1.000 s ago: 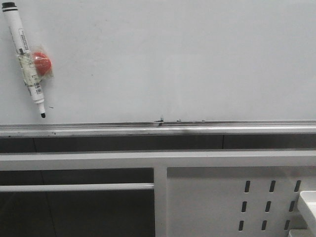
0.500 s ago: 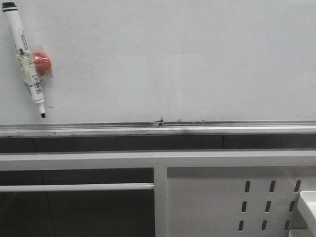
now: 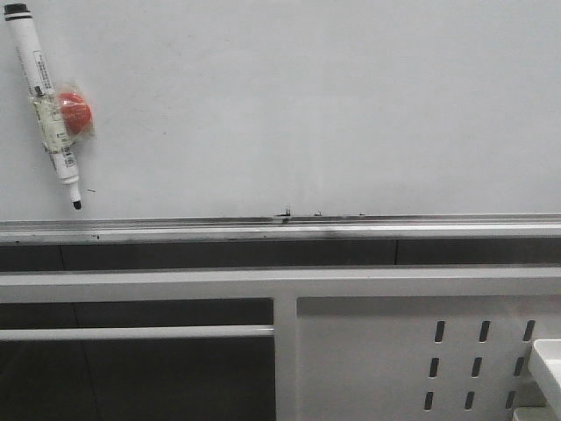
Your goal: Write number 1 on whiteboard
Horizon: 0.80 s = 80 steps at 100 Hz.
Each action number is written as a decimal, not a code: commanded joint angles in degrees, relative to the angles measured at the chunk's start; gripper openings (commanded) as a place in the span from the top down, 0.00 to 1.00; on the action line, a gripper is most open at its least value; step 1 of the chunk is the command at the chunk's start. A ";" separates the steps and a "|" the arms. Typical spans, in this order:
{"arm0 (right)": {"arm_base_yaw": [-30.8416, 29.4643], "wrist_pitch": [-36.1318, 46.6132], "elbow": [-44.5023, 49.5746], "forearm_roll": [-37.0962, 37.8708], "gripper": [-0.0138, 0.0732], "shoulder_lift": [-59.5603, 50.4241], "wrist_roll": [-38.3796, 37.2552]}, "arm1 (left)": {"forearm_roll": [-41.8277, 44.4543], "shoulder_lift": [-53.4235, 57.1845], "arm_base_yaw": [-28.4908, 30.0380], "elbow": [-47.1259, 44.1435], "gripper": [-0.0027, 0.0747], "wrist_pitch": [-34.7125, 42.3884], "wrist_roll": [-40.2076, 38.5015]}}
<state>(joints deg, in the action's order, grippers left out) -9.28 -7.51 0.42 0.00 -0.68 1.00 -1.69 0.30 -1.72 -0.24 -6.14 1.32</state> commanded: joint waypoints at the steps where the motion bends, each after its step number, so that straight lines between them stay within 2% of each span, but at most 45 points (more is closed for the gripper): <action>1: 0.03 12.37 0.80 0.44 0.92 -1.00 0.03 | 0.16 1.33 0.17 -2.02 0.99 5.57 -0.10; 13: 0.03 18.81 0.80 0.44 0.92 -1.00 0.03 | 0.16 1.33 0.17 -2.02 0.99 5.56 -0.10; 24: 0.03 21.09 0.80 0.44 0.92 -1.00 0.03 | 0.16 1.33 0.17 -2.02 0.99 5.56 -0.10; 30: 0.03 22.85 0.80 -1.11 0.92 -1.00 -0.53 | -0.74 1.33 0.17 -2.02 0.99 6.96 -0.23; 34: 0.03 23.00 0.49 -3.98 0.92 -1.00 -3.63 | -2.06 1.33 0.17 -1.76 0.99 7.91 -0.23; 41: 0.03 19.25 -1.04 -6.69 0.92 -1.00 -7.89 | -2.81 1.33 0.17 -0.22 0.99 7.97 -0.23; 49: 0.24 8.35 -4.95 -6.78 0.92 -0.35 -8.02 | -2.41 0.83 0.17 2.73 0.99 7.47 -0.23; 59: 2.05 2.72 -11.15 -6.96 0.92 3.19 -8.02 | -2.90 -1.37 0.17 7.08 0.99 5.14 -0.23; 63: 2.91 1.43 -13.25 -7.32 0.92 5.25 -8.02 | -4.23 -2.21 0.17 8.29 0.99 6.14 -0.34; 71: 4.24 2.03 -17.38 -9.69 0.92 8.70 -8.02 | -4.29 -3.41 0.17 9.49 0.99 13.64 -0.34; 80: 4.53 7.51 -19.23 -9.69 0.92 11.37 -8.02 | -4.29 -3.50 0.17 9.48 0.99 22.11 -0.34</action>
<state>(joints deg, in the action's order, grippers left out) -5.07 -8.03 -15.08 -9.10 7.41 -6.84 -5.24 -1.86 -1.72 7.09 4.31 1.32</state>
